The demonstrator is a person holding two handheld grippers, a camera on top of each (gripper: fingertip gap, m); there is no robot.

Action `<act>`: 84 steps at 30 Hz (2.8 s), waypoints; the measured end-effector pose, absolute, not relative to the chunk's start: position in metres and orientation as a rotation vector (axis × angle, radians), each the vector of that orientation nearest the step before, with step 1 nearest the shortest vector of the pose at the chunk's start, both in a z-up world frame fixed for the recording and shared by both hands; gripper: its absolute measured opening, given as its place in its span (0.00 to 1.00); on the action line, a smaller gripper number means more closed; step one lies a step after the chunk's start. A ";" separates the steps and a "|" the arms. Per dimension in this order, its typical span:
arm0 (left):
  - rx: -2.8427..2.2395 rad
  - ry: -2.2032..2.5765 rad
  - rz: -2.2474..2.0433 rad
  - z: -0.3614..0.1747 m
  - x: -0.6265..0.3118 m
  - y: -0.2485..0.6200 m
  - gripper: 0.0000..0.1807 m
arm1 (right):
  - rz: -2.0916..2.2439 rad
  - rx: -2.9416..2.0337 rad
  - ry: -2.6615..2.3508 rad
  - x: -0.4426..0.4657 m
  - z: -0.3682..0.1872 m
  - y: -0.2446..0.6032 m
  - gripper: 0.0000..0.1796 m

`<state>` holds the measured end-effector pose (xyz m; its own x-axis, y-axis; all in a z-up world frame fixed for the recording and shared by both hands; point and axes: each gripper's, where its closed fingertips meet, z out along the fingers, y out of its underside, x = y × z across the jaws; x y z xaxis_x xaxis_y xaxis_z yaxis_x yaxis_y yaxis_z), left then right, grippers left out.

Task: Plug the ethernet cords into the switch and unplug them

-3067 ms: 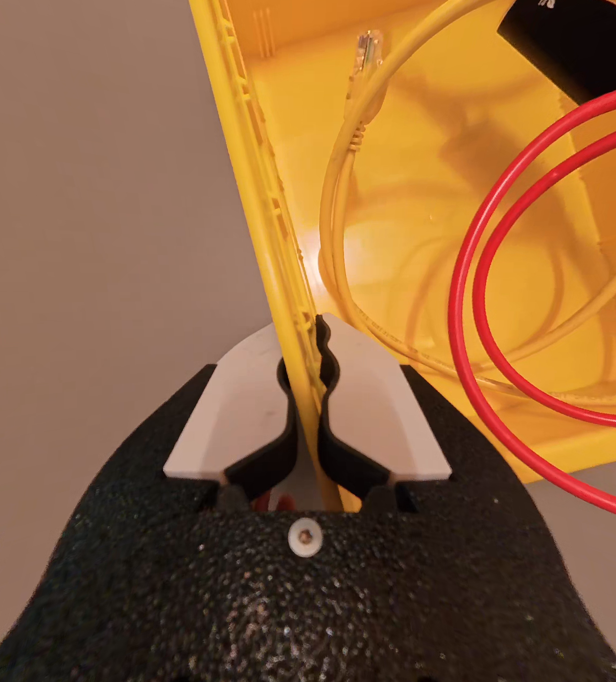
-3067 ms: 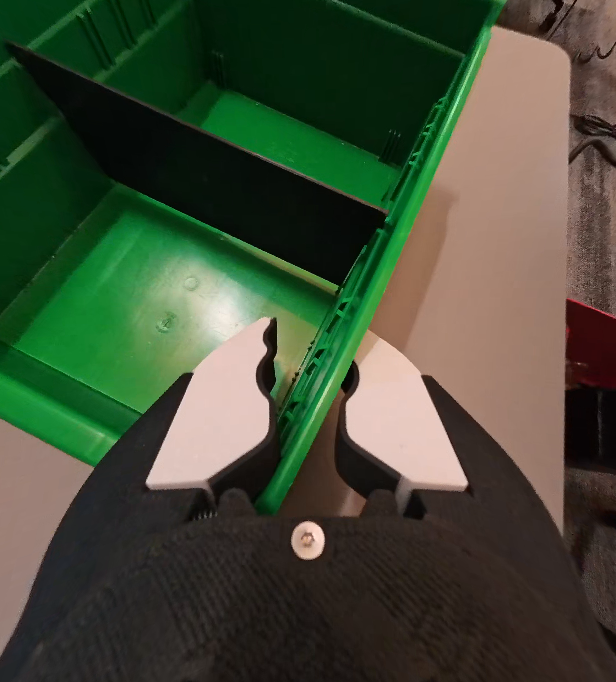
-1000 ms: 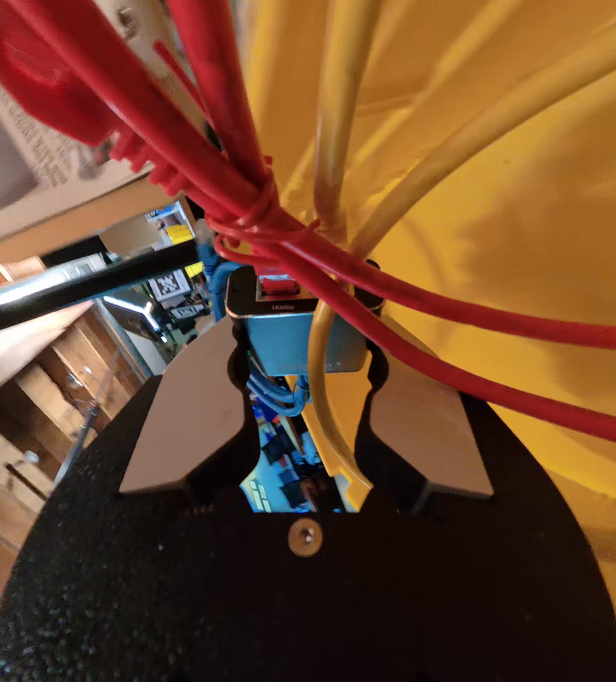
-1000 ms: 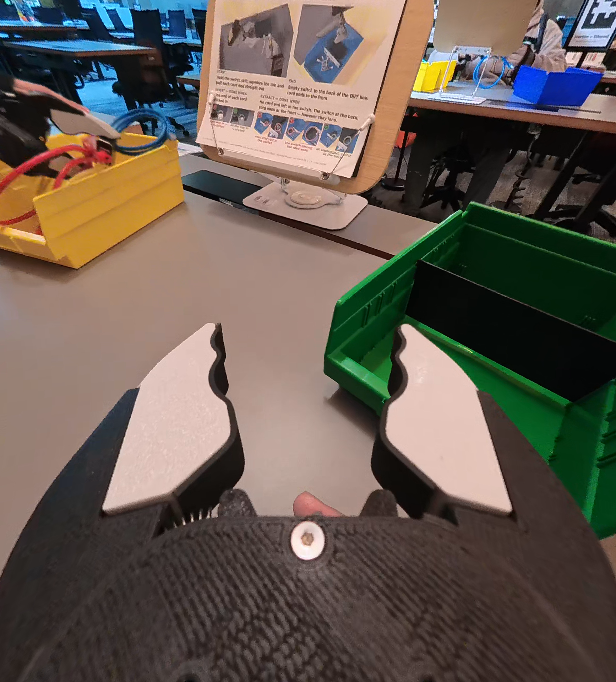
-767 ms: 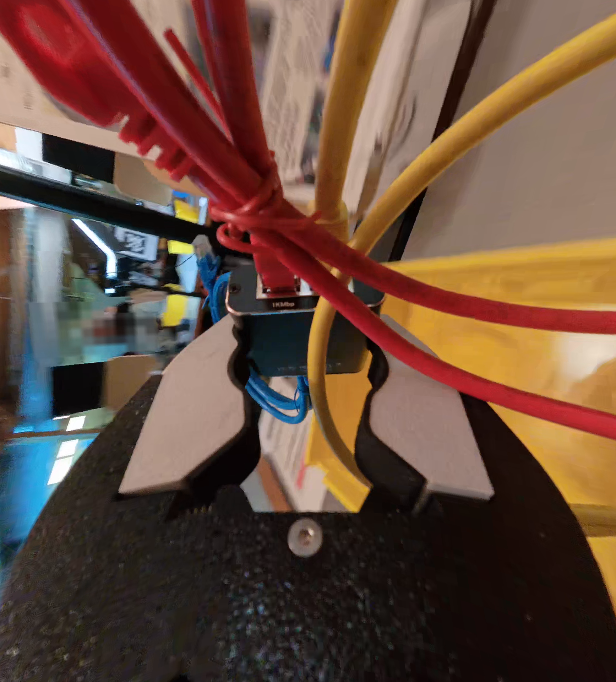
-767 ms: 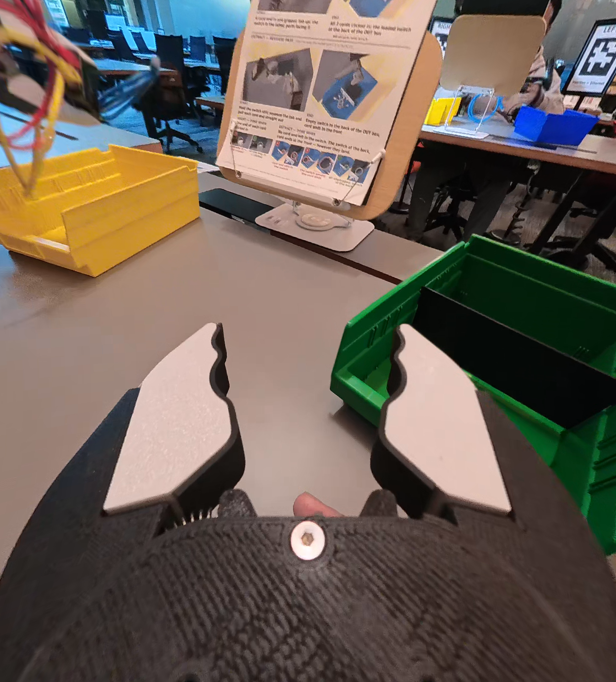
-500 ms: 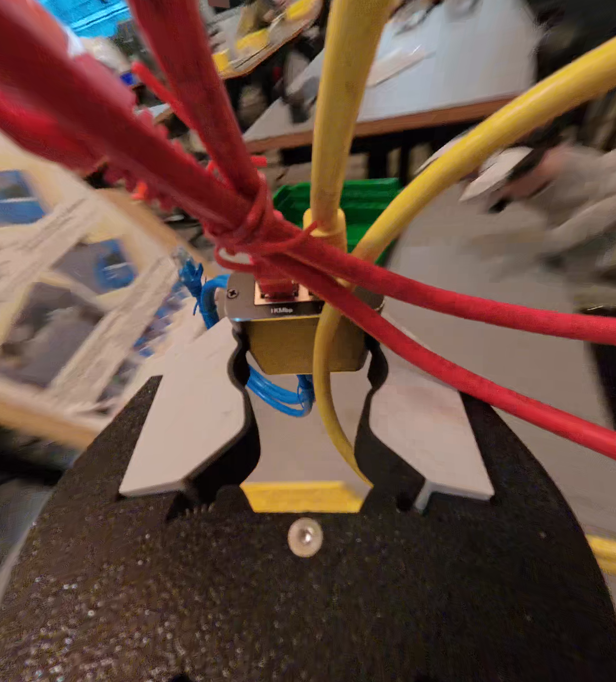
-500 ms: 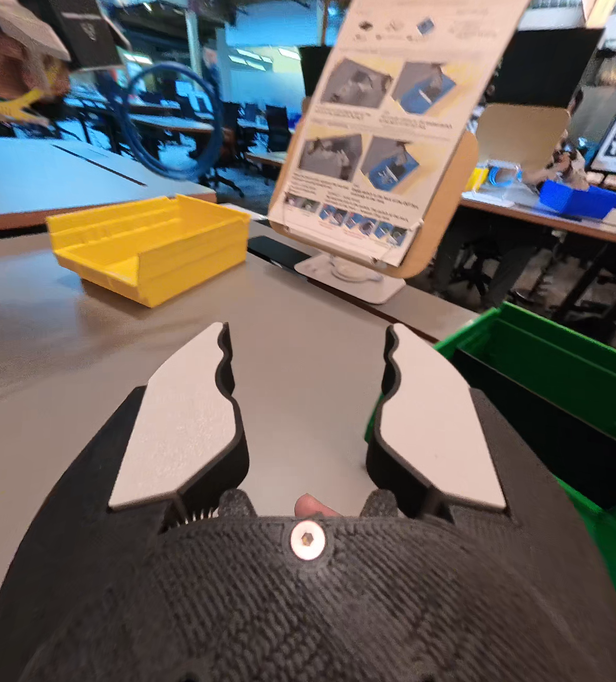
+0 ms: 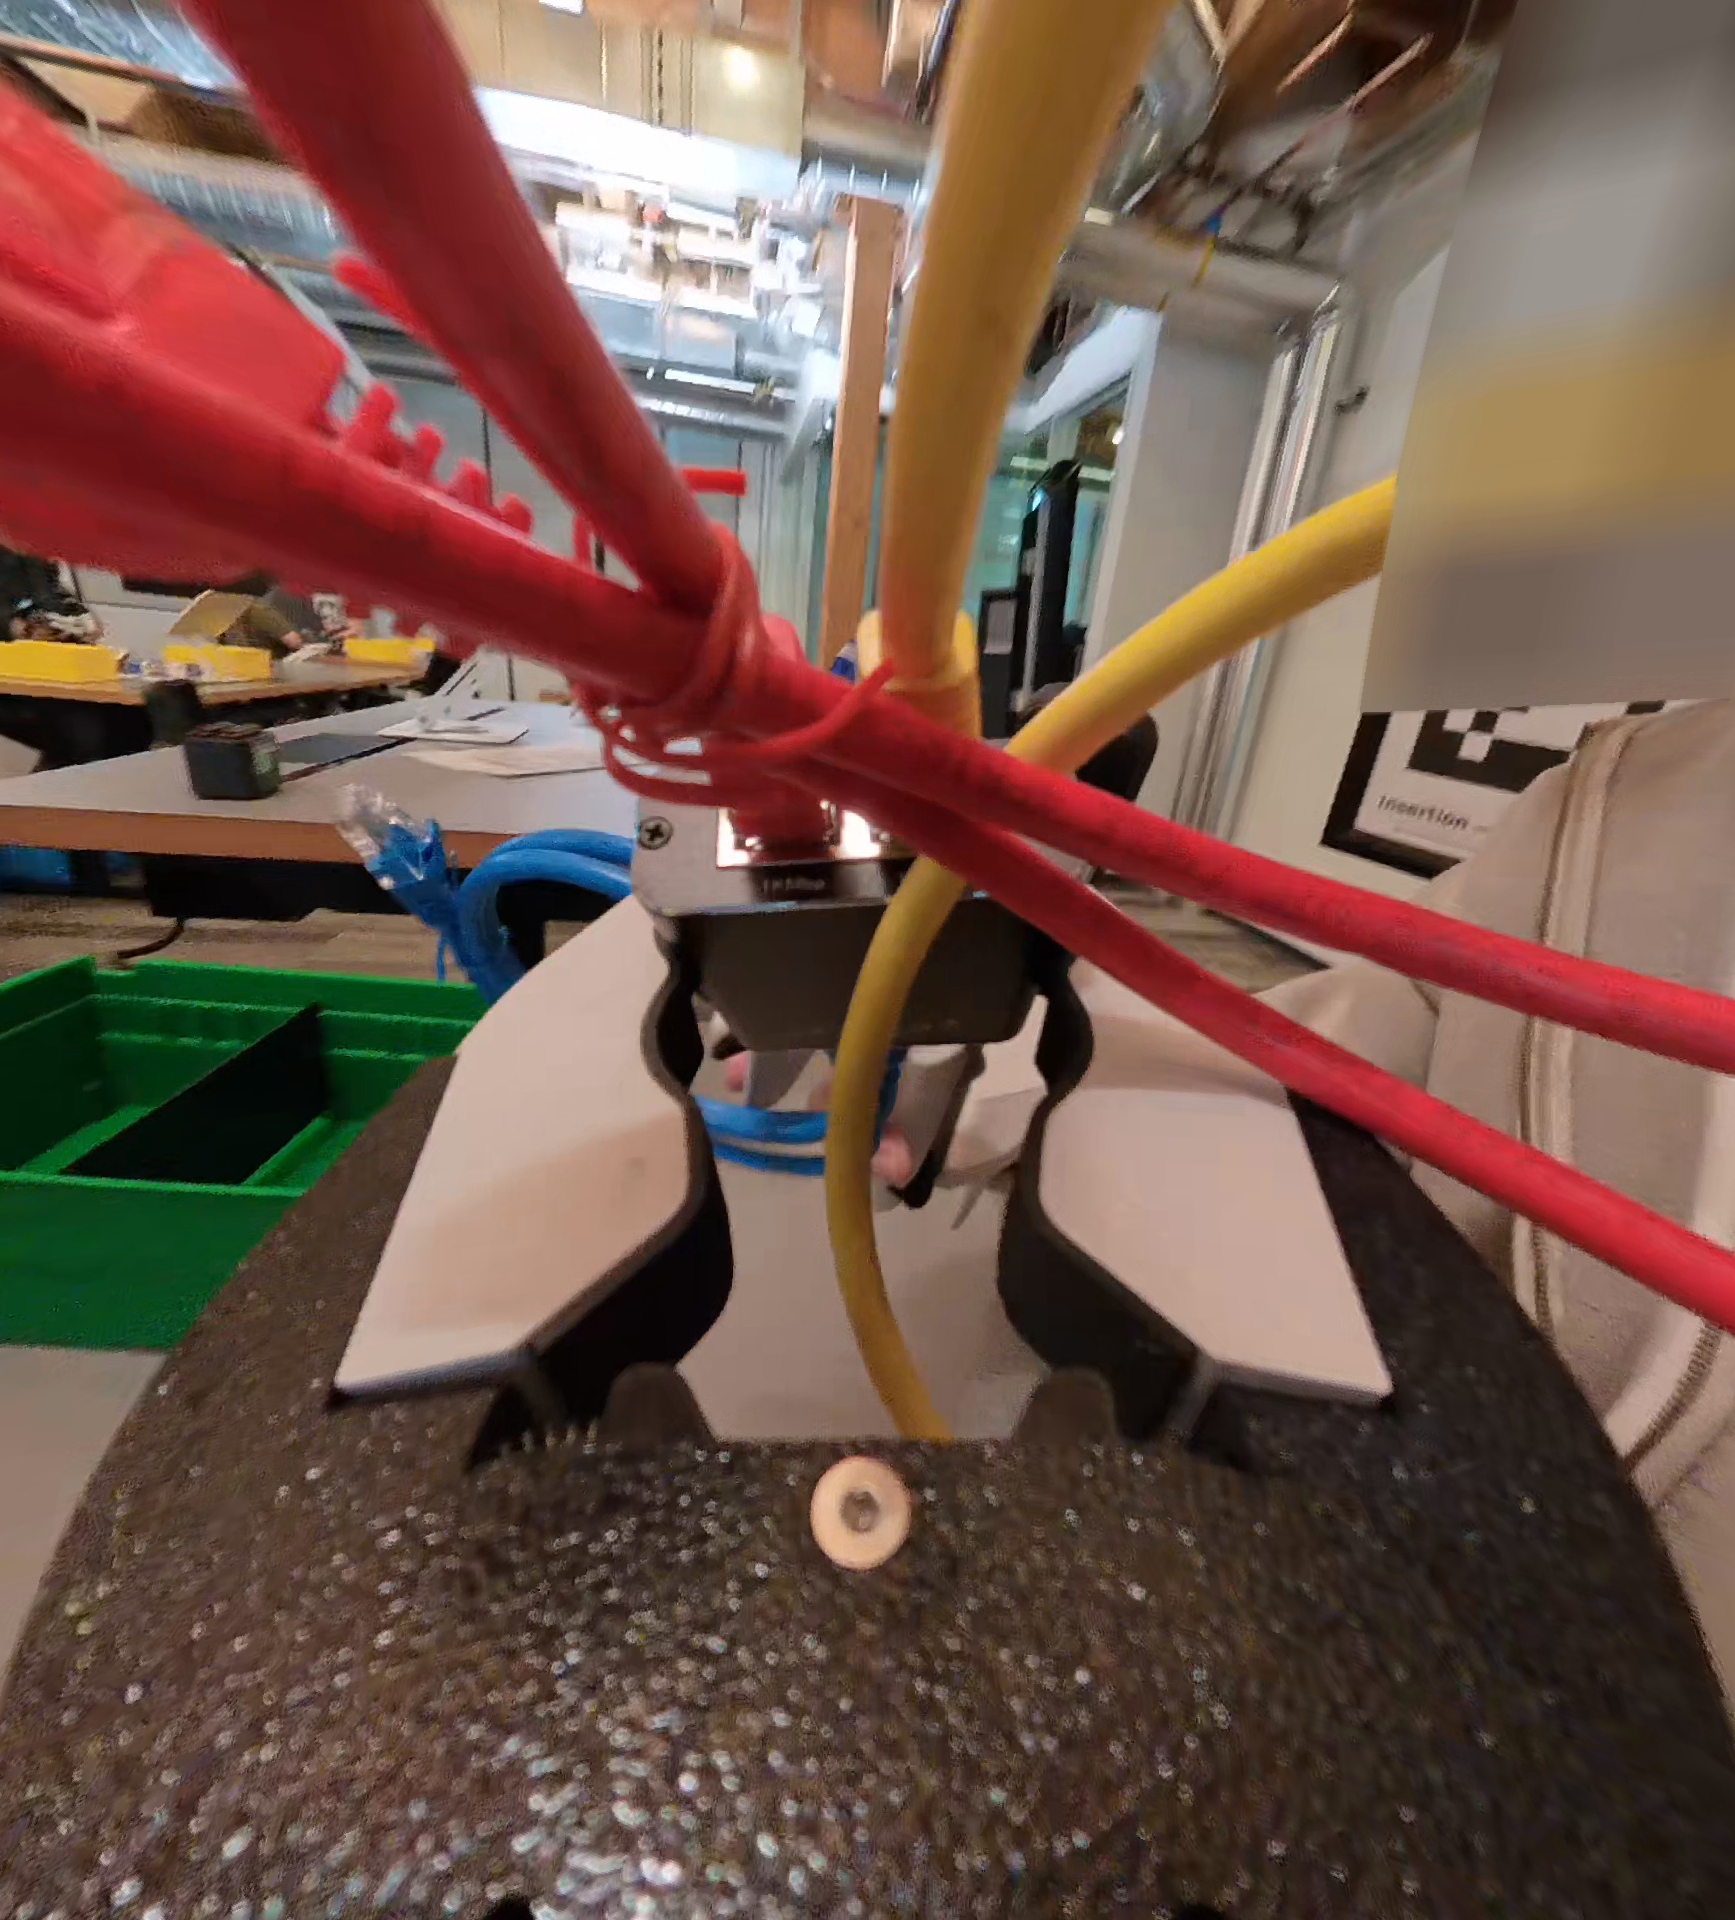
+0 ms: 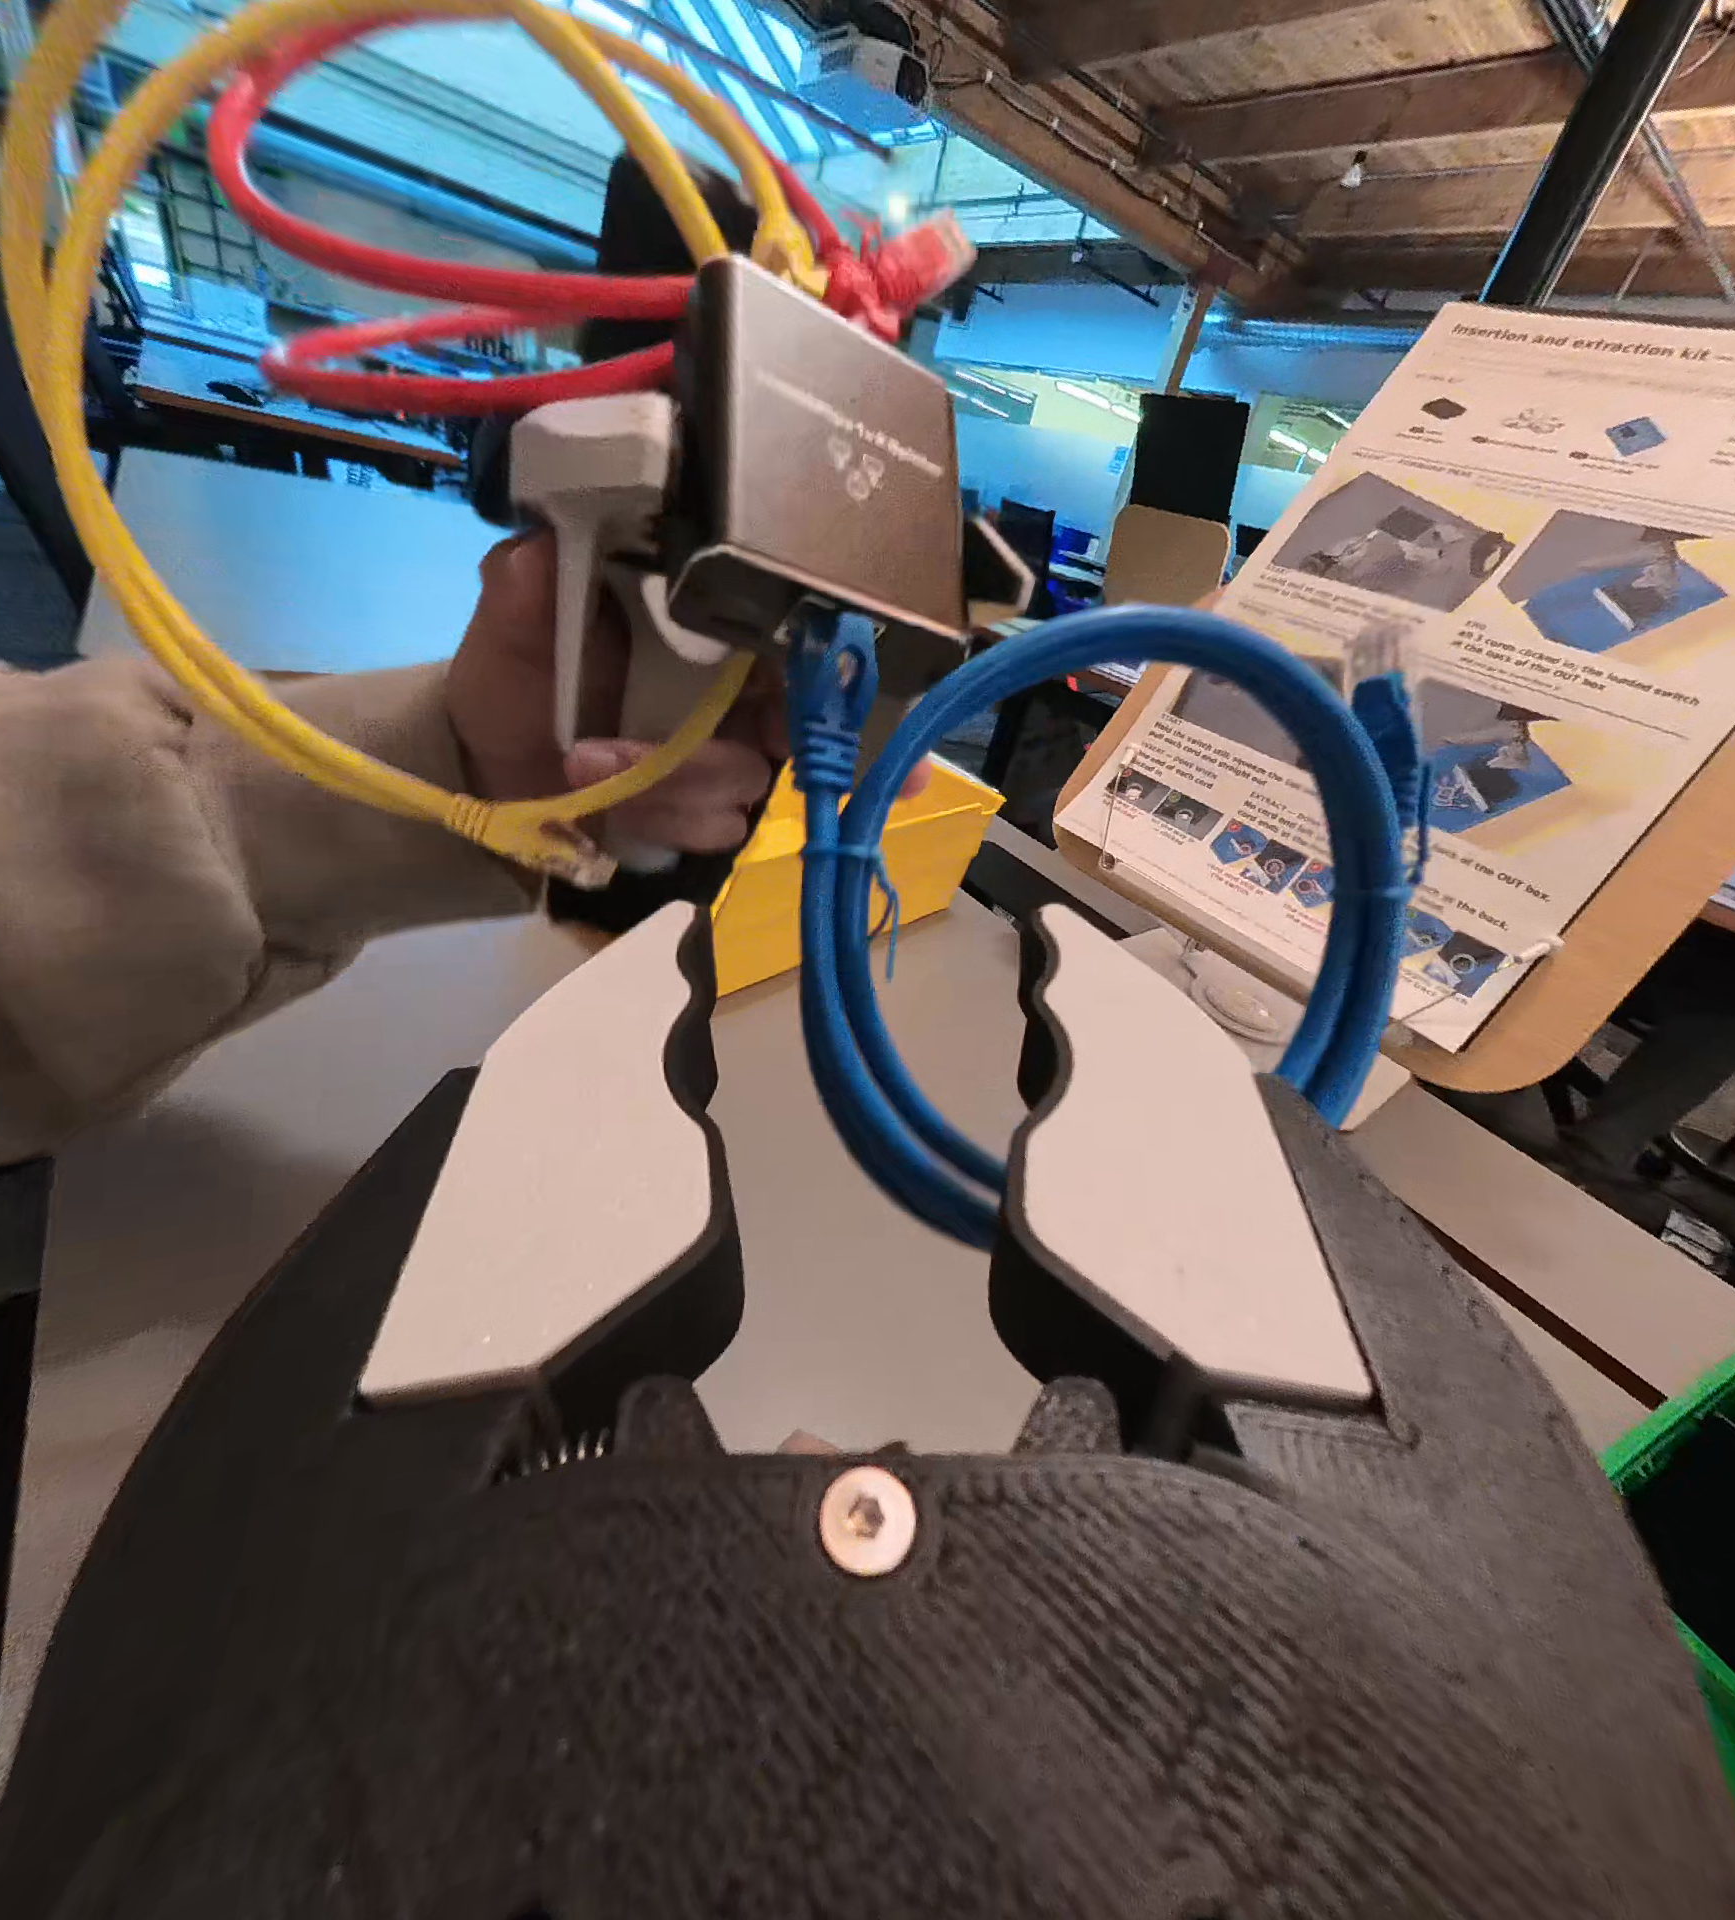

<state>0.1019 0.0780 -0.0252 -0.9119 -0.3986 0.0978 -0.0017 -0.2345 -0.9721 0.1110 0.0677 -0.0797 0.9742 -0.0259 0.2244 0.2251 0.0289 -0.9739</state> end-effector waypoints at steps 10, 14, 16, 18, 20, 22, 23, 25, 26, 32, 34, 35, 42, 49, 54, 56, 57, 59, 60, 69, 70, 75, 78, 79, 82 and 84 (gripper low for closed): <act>-0.524 1.769 -2.165 -0.054 0.108 0.059 0.34 | -0.375 -1.603 -0.327 0.114 -0.088 0.060 0.09; -0.663 1.925 -2.061 -0.076 0.107 0.070 0.42 | -0.427 -1.605 -0.334 0.123 -0.080 0.049 0.09; -0.711 2.059 -1.901 -0.099 0.105 0.081 0.45 | -0.408 -1.611 -0.349 0.130 -0.080 0.040 0.09; -0.788 2.183 -1.654 -0.131 0.104 0.102 0.45 | -0.412 -1.650 -0.409 0.135 -0.087 0.030 0.09; -0.906 2.284 -1.299 -0.171 0.105 0.140 0.45 | -0.454 -1.702 -0.455 0.141 -0.093 0.020 0.09; -1.089 2.285 -0.880 -0.207 0.106 0.198 0.41 | -0.489 -1.720 -0.483 0.145 -0.094 0.013 0.09; -1.179 2.249 -0.716 -0.217 0.104 0.228 0.38 | -0.506 -1.733 -0.491 0.147 -0.096 0.011 0.09; -1.386 2.140 -0.497 -0.227 0.095 0.284 0.37 | -0.526 -1.751 -0.488 0.153 -0.099 0.008 0.09; -1.469 2.058 -0.469 -0.224 0.092 0.307 0.27 | -0.524 -1.757 -0.492 0.153 -0.100 0.007 0.09; -1.512 1.640 -0.863 -0.131 0.090 0.322 0.26 | -0.588 -1.894 -0.569 0.160 -0.127 0.008 0.09; -1.234 1.721 -1.240 -0.082 0.090 0.248 0.29 | -0.567 -1.890 -0.590 0.159 -0.130 0.009 0.09; -1.068 1.797 -1.380 -0.064 0.084 0.208 0.29 | -0.547 -1.880 -0.596 0.157 -0.130 0.010 0.09; -0.670 2.209 -1.238 -0.101 0.092 0.087 0.44 | -0.500 -1.795 -0.685 0.136 -0.123 0.016 0.09; -0.642 2.283 -1.306 -0.140 0.104 0.056 0.37 | -0.504 -1.748 -0.751 0.123 -0.118 0.014 0.09; -0.637 2.418 -1.292 -0.171 0.105 0.046 0.42 | -0.496 -1.755 -0.777 0.119 -0.123 0.018 0.09; -0.592 2.424 -1.205 -0.181 0.108 0.052 0.42 | -0.505 -1.762 -0.770 0.121 -0.124 0.017 0.09; -0.587 2.422 -1.239 -0.181 0.107 0.050 0.40 | -0.504 -1.757 -0.762 0.122 -0.123 0.017 0.09; -0.622 2.395 -1.348 -0.179 0.106 0.045 0.40 | -0.490 -1.733 -0.744 0.123 -0.120 0.017 0.09; -0.648 2.364 -1.381 -0.180 0.108 0.044 0.41 | -0.486 -1.730 -0.740 0.124 -0.120 0.016 0.09; -0.644 2.270 -1.480 -0.178 0.104 0.041 0.37 | -0.462 -1.714 -0.753 0.121 -0.122 0.018 0.09; -0.651 2.268 -1.516 -0.176 0.102 0.040 0.36 | -0.449 -1.703 -0.755 0.120 -0.121 0.018 0.09; -0.648 2.224 -1.622 -0.172 0.096 0.036 0.36 | -0.411 -1.662 -0.753 0.114 -0.116 0.018 0.09; -0.648 2.198 -1.712 -0.169 0.093 0.033 0.36 | -0.404 -1.643 -0.753 0.111 -0.112 0.017 0.09; -0.647 2.189 -1.738 -0.169 0.093 0.032 0.36 | -0.410 -1.647 -0.757 0.111 -0.112 0.018 0.09; -0.664 2.193 -1.792 -0.171 0.092 0.033 0.36 | -0.419 -1.661 -0.766 0.111 -0.115 0.019 0.09; -0.667 2.186 -1.867 -0.167 0.089 0.031 0.36 | -0.406 -1.647 -0.759 0.110 -0.113 0.019 0.09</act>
